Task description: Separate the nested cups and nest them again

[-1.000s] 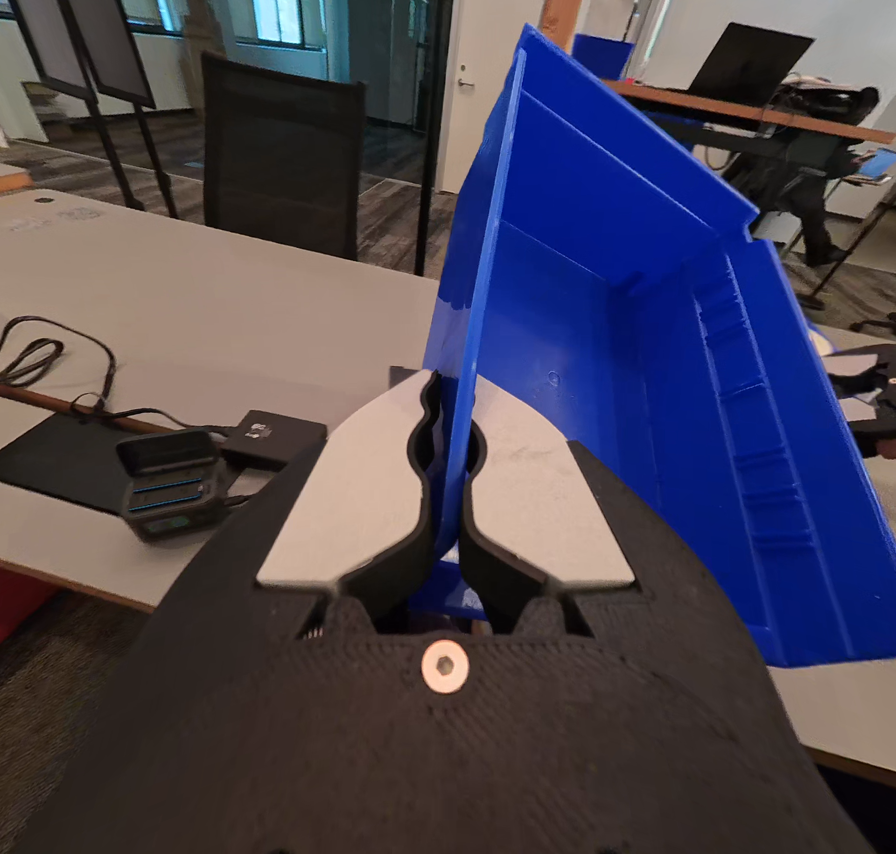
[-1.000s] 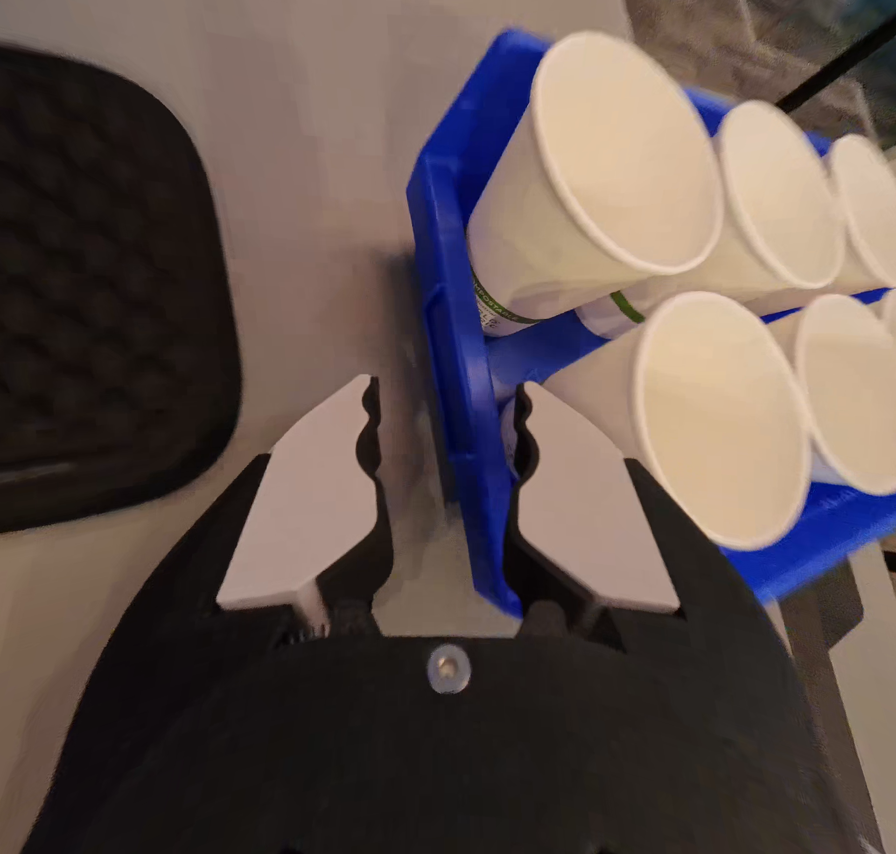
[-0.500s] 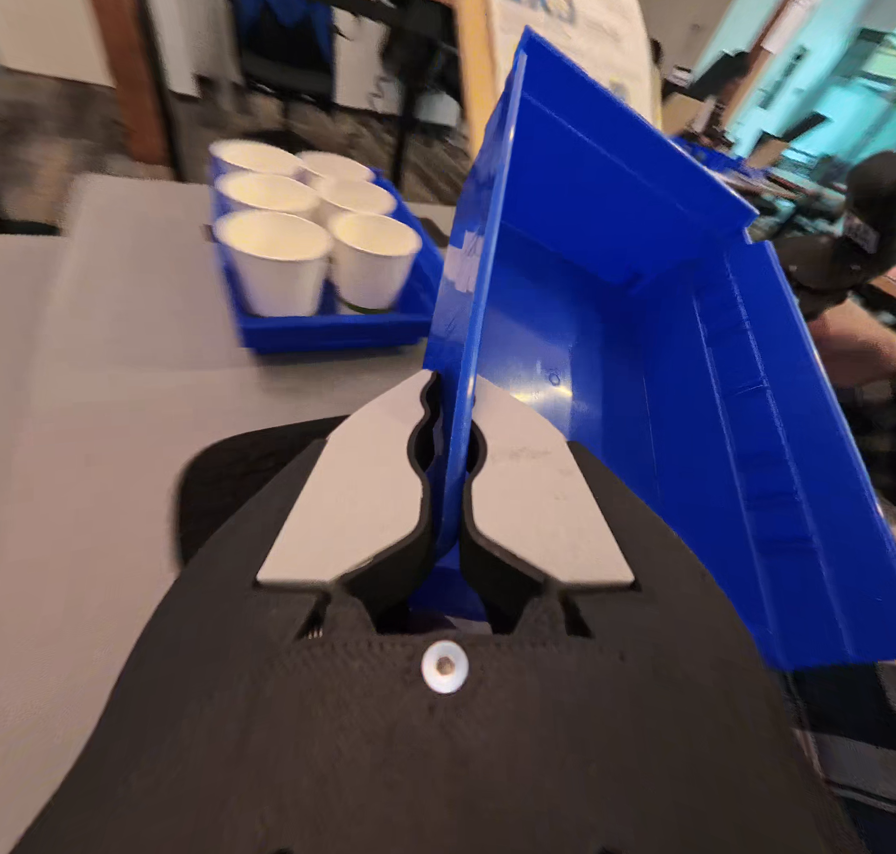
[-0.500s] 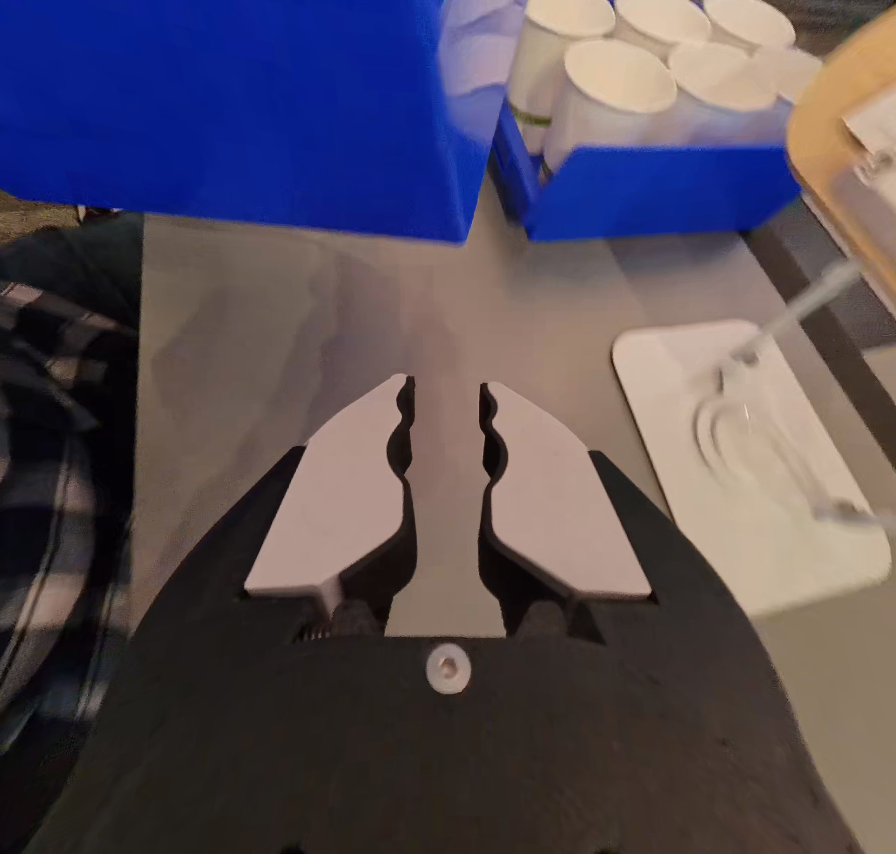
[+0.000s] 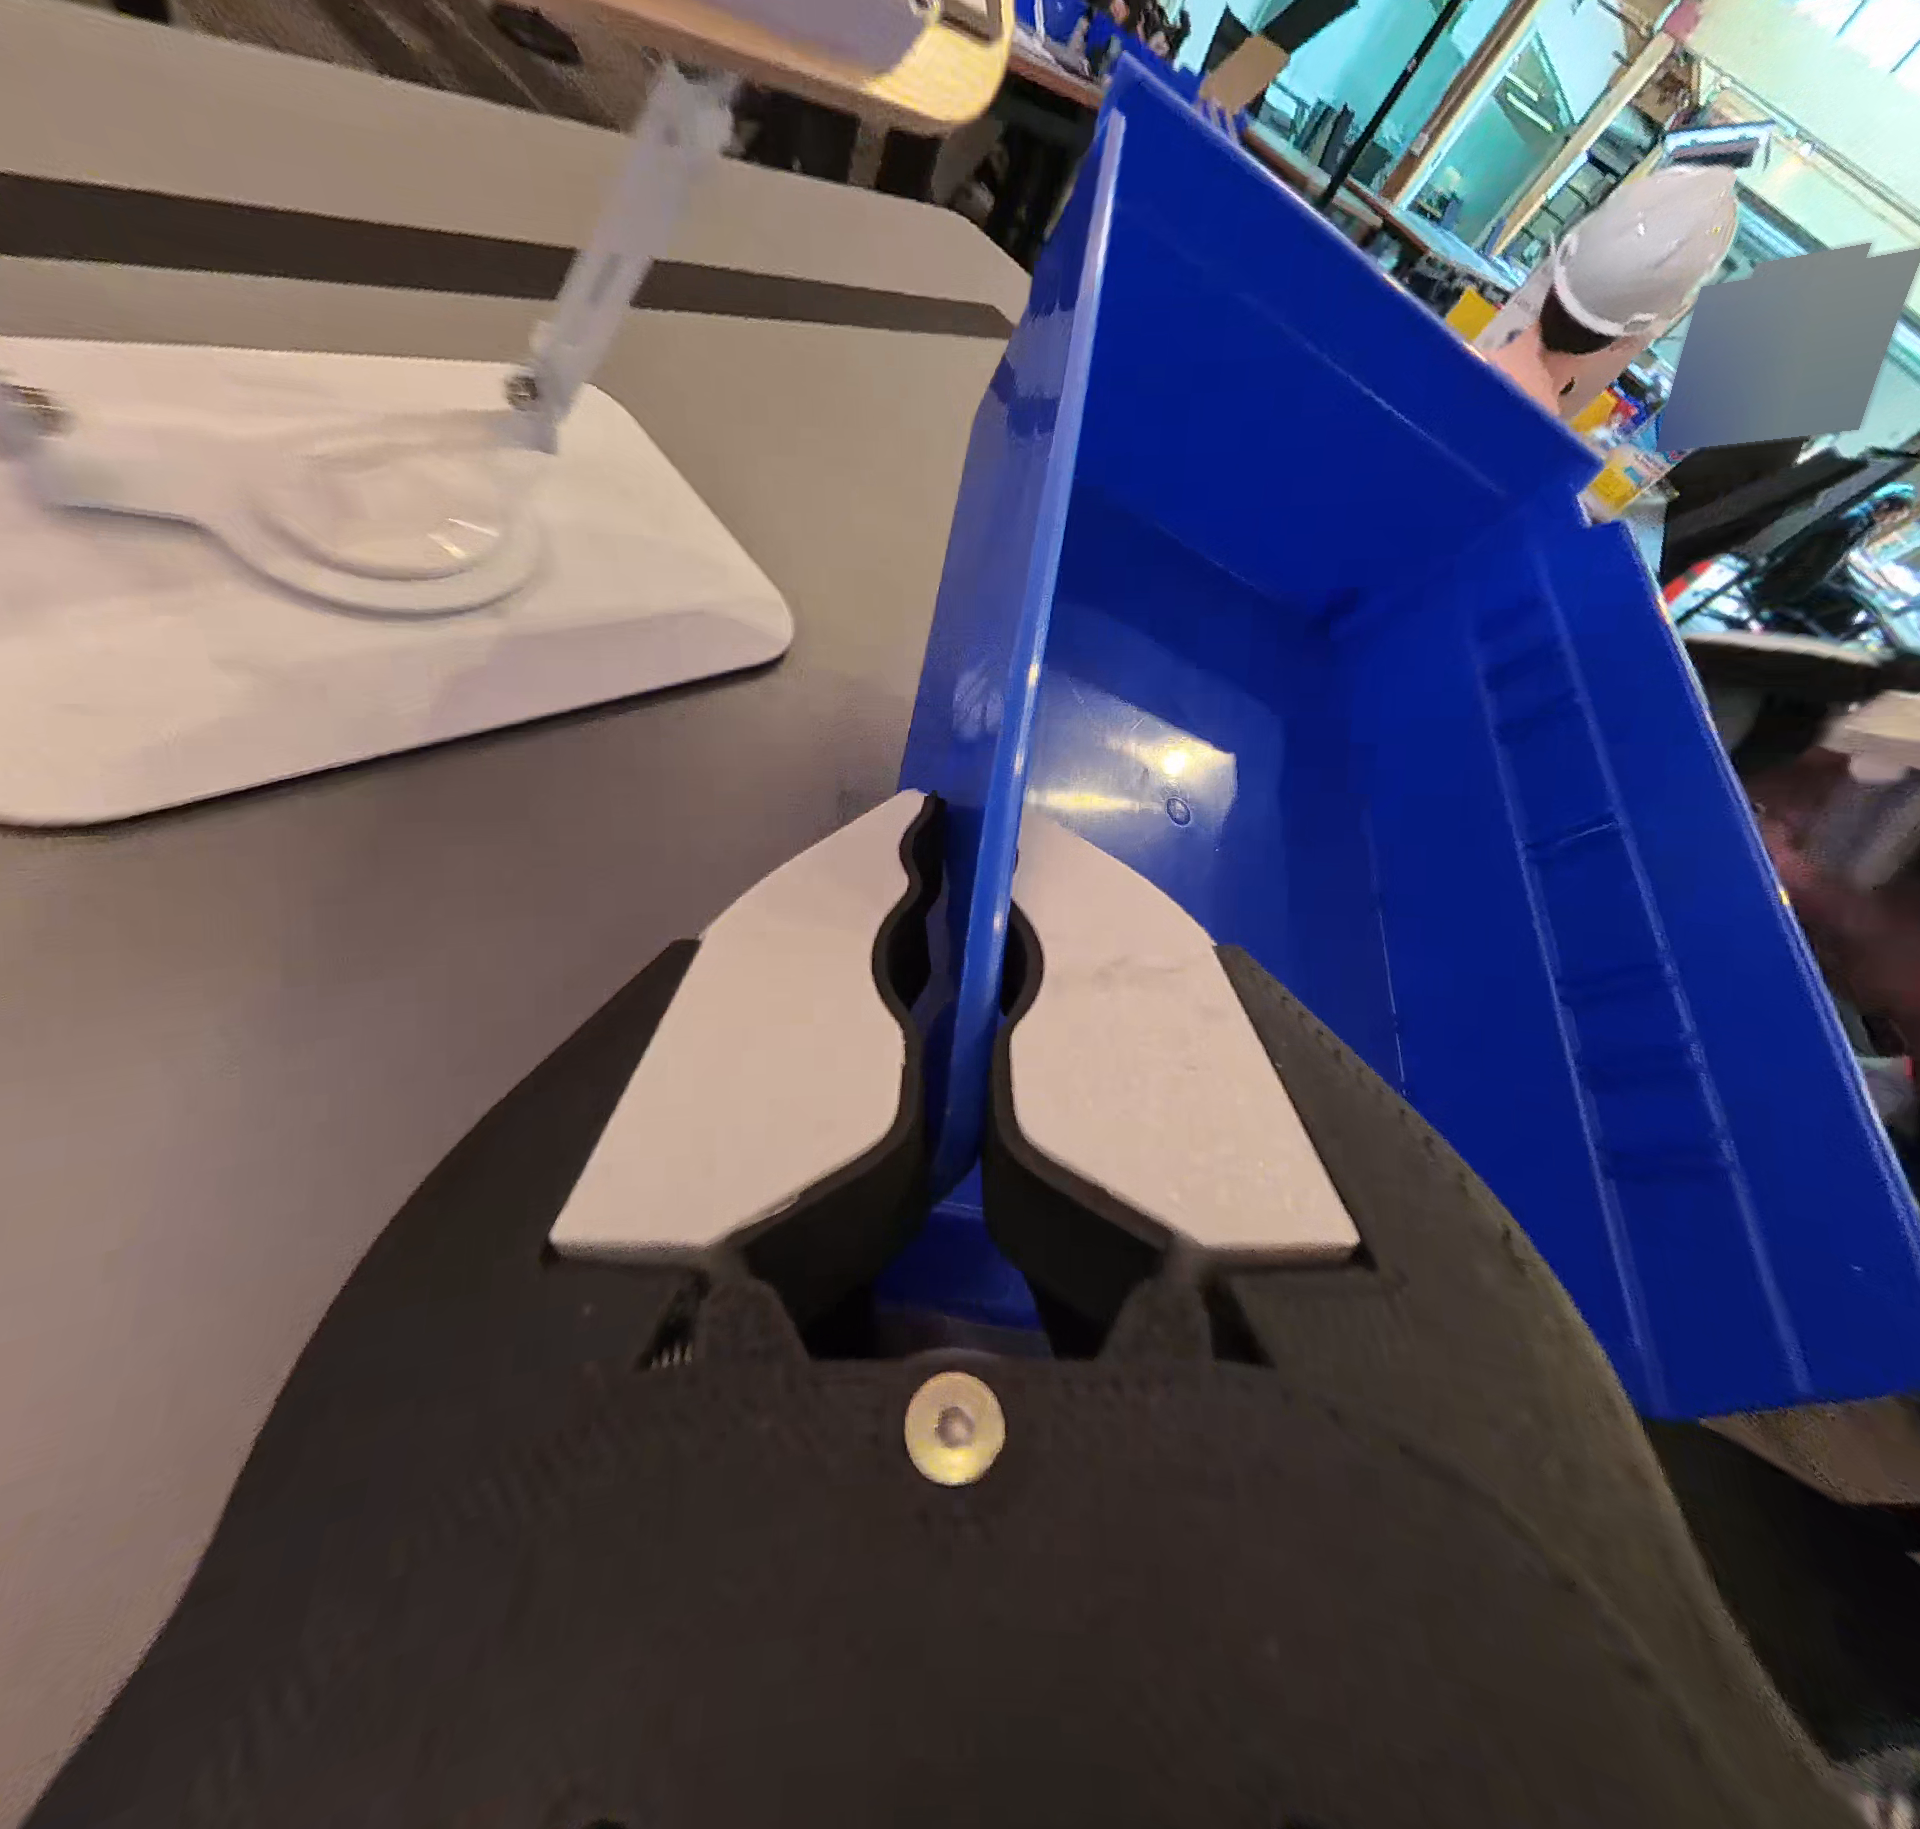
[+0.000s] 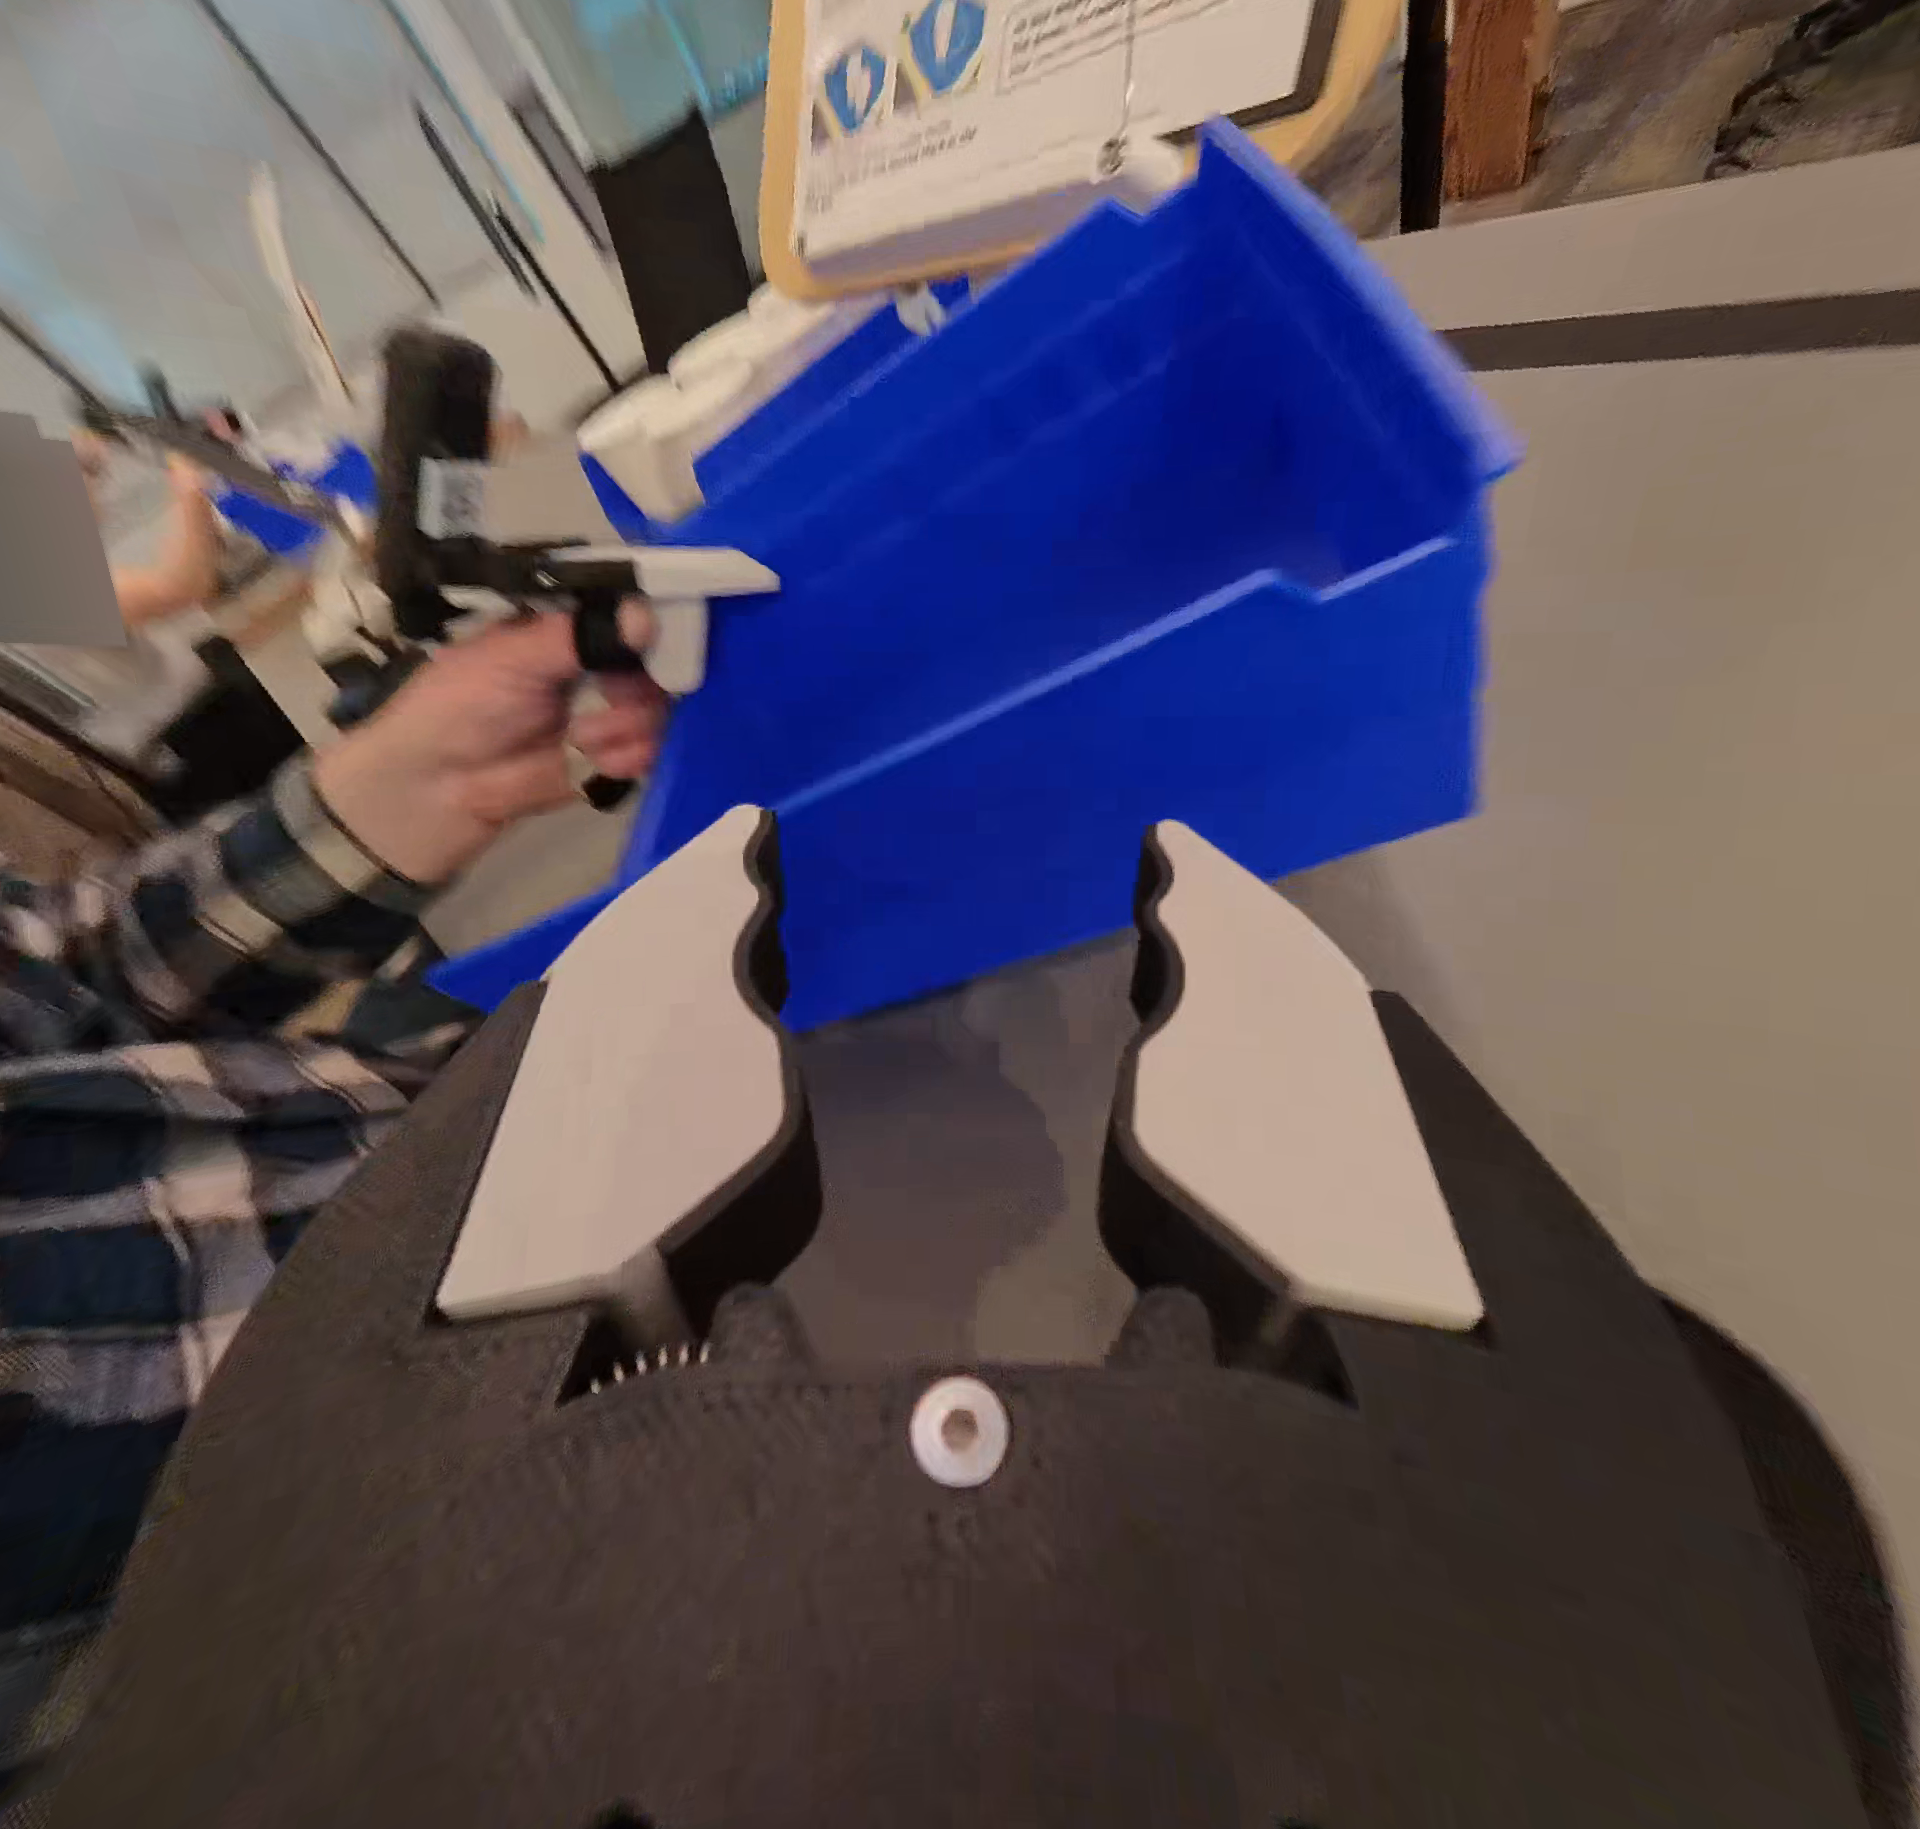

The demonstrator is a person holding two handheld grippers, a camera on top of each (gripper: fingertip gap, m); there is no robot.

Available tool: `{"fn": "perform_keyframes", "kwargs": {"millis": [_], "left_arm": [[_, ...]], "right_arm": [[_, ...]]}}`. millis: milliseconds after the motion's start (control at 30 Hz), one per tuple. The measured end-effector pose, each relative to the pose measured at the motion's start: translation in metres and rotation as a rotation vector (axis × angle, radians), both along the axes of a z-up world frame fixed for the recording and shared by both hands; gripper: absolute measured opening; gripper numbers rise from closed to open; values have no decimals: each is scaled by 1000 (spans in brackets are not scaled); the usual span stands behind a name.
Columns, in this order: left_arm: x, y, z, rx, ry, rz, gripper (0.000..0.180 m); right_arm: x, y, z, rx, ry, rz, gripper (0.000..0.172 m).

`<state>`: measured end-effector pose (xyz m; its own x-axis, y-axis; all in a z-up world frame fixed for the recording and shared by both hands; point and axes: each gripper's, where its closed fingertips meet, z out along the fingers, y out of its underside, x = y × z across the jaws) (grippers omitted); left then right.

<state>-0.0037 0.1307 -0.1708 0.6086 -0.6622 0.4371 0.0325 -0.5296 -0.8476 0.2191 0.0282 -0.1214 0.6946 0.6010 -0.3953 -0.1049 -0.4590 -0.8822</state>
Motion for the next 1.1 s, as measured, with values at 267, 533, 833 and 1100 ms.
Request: {"fn": "perform_keyframes", "kwargs": {"millis": [267,533,833,1100], "left_arm": [[58,31,-33,-75,71,-25,7],[111,52,-24,-93,-24,-38,67],[180,98,-18,-137,-239,22,66],[215,142,-17,-95,-310,86,68]], "right_arm": [[4,35,-54,-113,-94,-123,74],[58,125,-65,-184,-212,-128,61],[139,261,-55,-201,-232,-85,13],[169,331,-54,-208,-236,-59,8]]}}
